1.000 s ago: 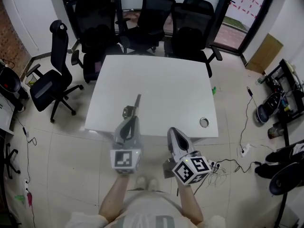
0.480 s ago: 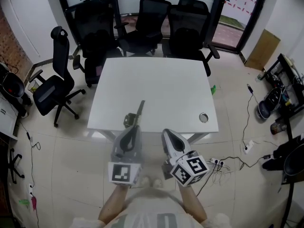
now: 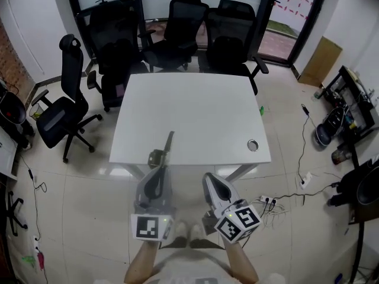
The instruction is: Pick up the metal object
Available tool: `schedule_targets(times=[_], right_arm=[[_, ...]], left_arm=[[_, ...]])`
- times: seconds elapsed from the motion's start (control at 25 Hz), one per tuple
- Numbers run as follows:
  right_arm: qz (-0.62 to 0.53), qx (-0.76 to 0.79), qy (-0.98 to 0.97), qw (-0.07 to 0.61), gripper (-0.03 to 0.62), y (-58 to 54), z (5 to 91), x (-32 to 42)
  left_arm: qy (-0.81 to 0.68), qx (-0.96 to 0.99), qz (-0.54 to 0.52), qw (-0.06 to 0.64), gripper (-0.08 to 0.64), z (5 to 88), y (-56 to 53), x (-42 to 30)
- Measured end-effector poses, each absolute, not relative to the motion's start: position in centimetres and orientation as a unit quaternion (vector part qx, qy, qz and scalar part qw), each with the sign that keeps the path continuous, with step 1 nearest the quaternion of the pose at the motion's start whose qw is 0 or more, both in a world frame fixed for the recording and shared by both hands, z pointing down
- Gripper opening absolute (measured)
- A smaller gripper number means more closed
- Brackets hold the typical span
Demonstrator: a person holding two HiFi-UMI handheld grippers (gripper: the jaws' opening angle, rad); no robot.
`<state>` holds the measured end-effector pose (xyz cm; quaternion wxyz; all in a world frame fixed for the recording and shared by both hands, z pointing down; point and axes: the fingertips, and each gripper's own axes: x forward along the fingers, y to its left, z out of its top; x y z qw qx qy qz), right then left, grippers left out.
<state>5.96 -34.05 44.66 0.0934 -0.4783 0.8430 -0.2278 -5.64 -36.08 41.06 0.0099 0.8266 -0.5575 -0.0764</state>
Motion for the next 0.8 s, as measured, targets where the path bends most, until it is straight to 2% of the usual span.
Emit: schedule_targets(times=[0.28, 0.52, 0.8], right_arm=[[-0.246, -0.49, 0.832, 0.086, 0.014, -29.9, 46.1, 5.5], [-0.223, -0.482, 0.841, 0.102, 0.014, -25.8, 45.1, 5.4], [-0.218, -0.476, 0.846, 0.101, 0.012, -10.0, 47.5, 6.0]], left_arm=[[-0.562, 0.821, -0.092, 0.047, 0.008, 44.1, -34.4, -7.2], [-0.555, 0.826, -0.096, 0.027, 0.008, 43.9, -29.8, -6.2], [-0.563, 0.82, -0.099, 0.024, 0.008, 44.0, -15.7, -4.6]])
